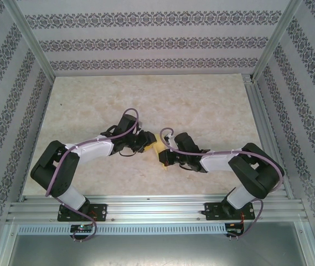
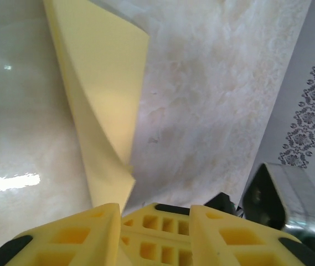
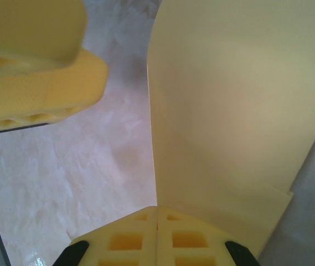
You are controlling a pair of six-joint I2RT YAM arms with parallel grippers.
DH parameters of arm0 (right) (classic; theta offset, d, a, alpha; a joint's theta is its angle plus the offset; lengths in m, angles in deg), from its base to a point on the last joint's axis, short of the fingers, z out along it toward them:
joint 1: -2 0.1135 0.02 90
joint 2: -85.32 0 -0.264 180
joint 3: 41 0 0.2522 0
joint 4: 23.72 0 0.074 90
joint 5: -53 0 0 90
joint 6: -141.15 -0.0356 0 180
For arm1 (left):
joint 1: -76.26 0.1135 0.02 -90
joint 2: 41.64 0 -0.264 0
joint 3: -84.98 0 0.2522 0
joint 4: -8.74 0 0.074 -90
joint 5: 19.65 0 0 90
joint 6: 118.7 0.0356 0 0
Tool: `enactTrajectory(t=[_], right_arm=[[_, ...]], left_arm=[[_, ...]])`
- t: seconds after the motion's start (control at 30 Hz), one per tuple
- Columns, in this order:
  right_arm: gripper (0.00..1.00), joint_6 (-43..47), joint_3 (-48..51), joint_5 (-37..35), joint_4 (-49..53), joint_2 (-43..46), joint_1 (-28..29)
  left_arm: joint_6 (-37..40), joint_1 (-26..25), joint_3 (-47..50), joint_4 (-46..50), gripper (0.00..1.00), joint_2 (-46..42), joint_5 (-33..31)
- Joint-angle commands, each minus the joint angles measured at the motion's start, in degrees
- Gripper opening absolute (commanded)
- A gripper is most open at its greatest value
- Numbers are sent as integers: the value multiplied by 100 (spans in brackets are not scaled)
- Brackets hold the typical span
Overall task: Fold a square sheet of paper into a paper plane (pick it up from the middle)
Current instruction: Fold the wing for the fifth time at the center of the table.
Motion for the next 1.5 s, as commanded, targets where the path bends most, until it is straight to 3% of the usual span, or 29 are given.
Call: enactTrajectory(t=[0.0, 0.53, 0.83, 1.3, 1.47], right_arm=[[0, -411, 232, 373, -912, -175, -165], [0, -436, 428, 671, -1348, -238, -415], [3, -88, 392, 481, -1094, -133, -328], [5, 209, 380, 282, -826, 26, -231], [15, 415, 348, 32, -530, 223, -147]], left_arm=[[261, -34, -184, -1, 42, 237, 176], [342, -45, -926, 454, 55, 1000, 137], [325, -37, -1320, 1164, 52, 1248, 9], [399, -43, -1683, 1746, 21, 1421, 14], [394, -41, -1778, 1810, 8, 1467, 71]])
